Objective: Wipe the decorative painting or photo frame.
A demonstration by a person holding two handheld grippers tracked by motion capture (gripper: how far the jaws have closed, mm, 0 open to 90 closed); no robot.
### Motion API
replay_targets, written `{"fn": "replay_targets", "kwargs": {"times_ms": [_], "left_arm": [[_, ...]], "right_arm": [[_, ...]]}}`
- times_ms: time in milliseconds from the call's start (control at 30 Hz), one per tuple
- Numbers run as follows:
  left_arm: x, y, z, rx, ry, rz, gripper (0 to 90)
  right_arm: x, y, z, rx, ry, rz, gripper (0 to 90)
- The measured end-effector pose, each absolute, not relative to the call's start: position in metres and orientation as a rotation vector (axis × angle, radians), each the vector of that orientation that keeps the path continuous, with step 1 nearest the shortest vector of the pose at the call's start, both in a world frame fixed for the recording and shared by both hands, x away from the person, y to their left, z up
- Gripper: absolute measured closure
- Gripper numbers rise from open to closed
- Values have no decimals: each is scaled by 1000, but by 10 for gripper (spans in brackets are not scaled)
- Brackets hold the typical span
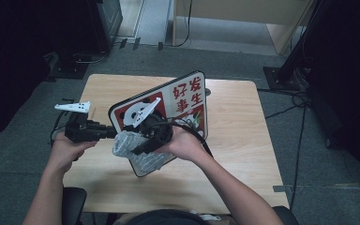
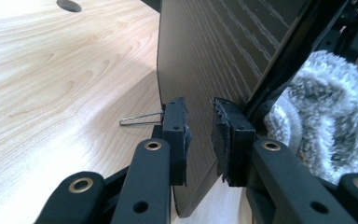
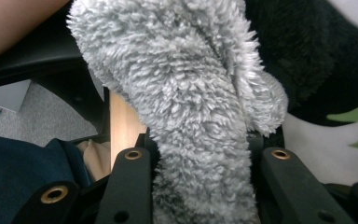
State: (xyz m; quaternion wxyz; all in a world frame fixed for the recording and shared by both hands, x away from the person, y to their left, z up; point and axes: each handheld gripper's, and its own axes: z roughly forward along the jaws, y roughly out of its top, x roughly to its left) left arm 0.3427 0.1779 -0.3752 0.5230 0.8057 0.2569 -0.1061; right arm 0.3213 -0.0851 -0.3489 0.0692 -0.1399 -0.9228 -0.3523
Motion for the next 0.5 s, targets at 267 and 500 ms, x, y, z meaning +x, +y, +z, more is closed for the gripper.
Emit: {"fn": "replay_targets", "kwargs": {"times_ms": [267,500], "left_arm": [[342,178,-375,1933,612,-249,754],[342,178,-375,1935,613,-247,754]], "right_arm": [[319,-86,-358,-422,-2781,-1044,675],[317,-86,-367,-422,-2778,-1030,675]]}}
